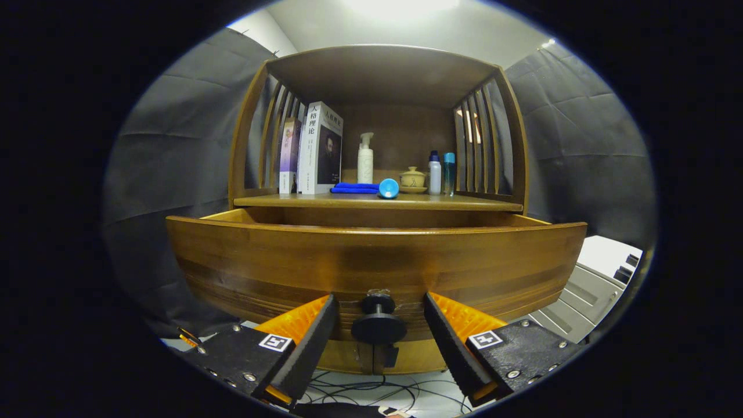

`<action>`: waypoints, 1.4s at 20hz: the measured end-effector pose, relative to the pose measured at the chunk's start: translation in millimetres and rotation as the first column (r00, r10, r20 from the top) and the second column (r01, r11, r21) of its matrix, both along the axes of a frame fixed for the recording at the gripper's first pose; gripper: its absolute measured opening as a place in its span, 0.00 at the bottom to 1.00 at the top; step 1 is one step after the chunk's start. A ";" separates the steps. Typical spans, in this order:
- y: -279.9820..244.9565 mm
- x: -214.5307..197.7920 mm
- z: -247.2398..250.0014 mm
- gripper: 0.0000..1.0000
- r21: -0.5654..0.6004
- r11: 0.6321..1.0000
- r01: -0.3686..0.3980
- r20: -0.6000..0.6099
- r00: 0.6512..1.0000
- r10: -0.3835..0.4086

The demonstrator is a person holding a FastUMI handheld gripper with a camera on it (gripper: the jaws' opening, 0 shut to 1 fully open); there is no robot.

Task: Pull open the drawer, take out the items inside it, and place them on the countertop above the cabinet.

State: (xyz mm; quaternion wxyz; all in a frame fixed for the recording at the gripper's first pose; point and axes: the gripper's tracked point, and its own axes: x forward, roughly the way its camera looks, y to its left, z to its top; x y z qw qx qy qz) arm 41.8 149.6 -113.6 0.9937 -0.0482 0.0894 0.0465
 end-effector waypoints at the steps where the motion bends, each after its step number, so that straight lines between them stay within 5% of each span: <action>1: 0.9 1.0 -3.6 0.95 0.001 1.000 0.002 -0.010 1.000 -0.002; 28: 13.8 81.7 -10.2 0.95 -0.003 1.000 0.022 -0.016 1.000 -0.022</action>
